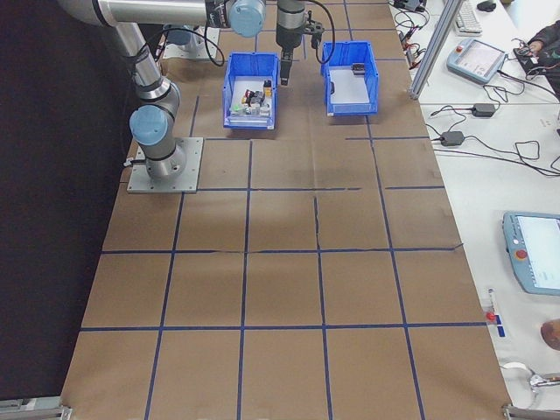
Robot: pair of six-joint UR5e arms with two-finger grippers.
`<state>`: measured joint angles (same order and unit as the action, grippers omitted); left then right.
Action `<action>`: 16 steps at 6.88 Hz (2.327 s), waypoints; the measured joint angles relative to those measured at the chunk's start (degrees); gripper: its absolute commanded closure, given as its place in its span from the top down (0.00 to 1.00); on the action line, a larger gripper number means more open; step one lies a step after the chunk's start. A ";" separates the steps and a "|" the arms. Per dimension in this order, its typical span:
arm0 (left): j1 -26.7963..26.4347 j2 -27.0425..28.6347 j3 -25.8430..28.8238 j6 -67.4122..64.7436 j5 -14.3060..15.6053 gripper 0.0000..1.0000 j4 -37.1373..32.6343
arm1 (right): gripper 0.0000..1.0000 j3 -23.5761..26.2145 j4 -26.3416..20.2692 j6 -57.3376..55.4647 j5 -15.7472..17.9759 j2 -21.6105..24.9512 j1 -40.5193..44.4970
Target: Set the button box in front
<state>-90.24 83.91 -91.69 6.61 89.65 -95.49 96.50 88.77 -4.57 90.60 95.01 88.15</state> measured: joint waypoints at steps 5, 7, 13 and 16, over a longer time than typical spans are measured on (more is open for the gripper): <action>-0.02 -0.01 -1.37 -0.45 -0.54 1.00 0.74 | 1.00 -0.03 0.00 0.00 0.03 0.09 0.00; -0.02 0.12 -1.52 -0.44 -0.45 1.00 0.80 | 1.00 0.00 0.00 0.00 0.05 0.08 0.00; -0.41 -1.07 -3.39 -26.28 -0.15 1.00 0.10 | 1.00 -8.39 -0.16 3.62 -0.21 -7.80 0.31; -1.69 -3.87 -5.55 -43.28 -0.84 1.00 -0.43 | 1.00 -14.62 -0.06 24.43 -1.81 -13.68 1.96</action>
<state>-91.94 80.04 -97.24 -36.68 88.81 -95.91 81.88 88.71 19.86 88.79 81.33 90.11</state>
